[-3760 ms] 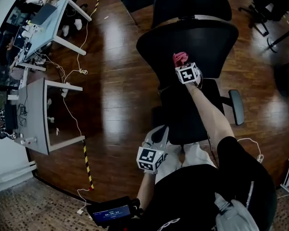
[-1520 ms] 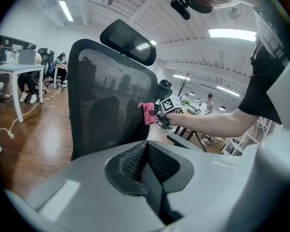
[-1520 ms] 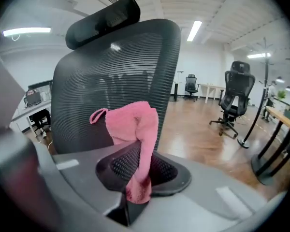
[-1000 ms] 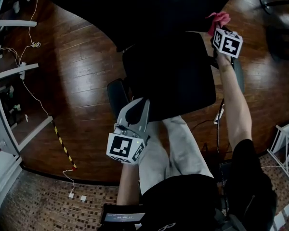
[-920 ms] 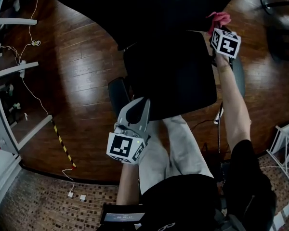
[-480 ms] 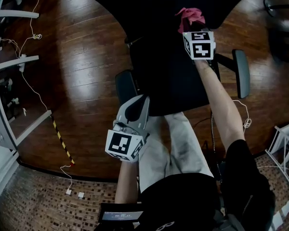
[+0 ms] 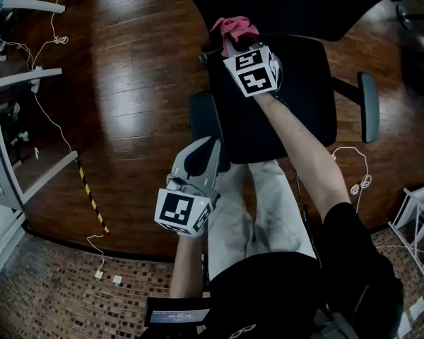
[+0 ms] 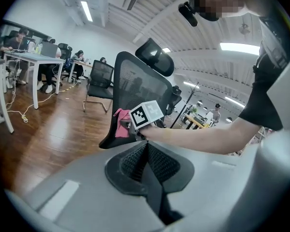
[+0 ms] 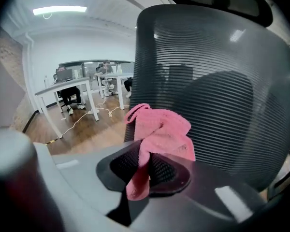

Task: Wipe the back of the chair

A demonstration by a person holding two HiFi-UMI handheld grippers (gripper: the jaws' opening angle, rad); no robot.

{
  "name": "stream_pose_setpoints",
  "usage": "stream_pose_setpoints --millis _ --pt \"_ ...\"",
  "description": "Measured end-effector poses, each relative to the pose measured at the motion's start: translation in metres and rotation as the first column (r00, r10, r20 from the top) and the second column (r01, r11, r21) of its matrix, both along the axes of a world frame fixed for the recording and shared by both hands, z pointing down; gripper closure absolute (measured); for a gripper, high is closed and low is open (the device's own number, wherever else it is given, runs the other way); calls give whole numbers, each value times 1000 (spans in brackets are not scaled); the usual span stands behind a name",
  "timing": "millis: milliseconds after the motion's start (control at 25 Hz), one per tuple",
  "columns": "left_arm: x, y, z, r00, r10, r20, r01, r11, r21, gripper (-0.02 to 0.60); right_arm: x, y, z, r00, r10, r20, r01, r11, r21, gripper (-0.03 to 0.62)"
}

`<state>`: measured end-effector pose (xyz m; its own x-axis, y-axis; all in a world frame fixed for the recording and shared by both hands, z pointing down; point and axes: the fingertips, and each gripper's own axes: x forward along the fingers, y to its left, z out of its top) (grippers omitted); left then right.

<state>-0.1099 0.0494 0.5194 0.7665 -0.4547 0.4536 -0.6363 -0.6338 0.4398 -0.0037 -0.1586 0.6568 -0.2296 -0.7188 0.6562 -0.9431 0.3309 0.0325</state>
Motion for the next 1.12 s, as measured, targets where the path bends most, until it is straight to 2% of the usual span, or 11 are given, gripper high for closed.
stream_pose_setpoints --millis 120,280,440,520,760,1120 --pt "-11 0 3 1000 -17 3 17 1000 -5 588 -24 2 3 999 -51 -3 51 999 -3 551" --pt "-16 1 9 1000 -23 -6 23 1000 -6 588 -38 4 5 995 -94 14 94 996 -6 551" --pt "-8 -4 6 1000 -7 1 7 1000 -9 588 -67 12 8 965 -256 62 256 967 3 549" --pt "-2 -3 6 1000 7 4 -7 1000 -2 588 -71 14 15 956 -290 47 290 957 -2 549" --pt "16 -4 9 999 29 29 -29 1000 -10 588 -19 9 24 979 -189 77 192 981 -28 548" --pt "56 -8 14 997 54 47 -53 998 -21 588 102 18 34 997 -32 73 36 998 -59 540"
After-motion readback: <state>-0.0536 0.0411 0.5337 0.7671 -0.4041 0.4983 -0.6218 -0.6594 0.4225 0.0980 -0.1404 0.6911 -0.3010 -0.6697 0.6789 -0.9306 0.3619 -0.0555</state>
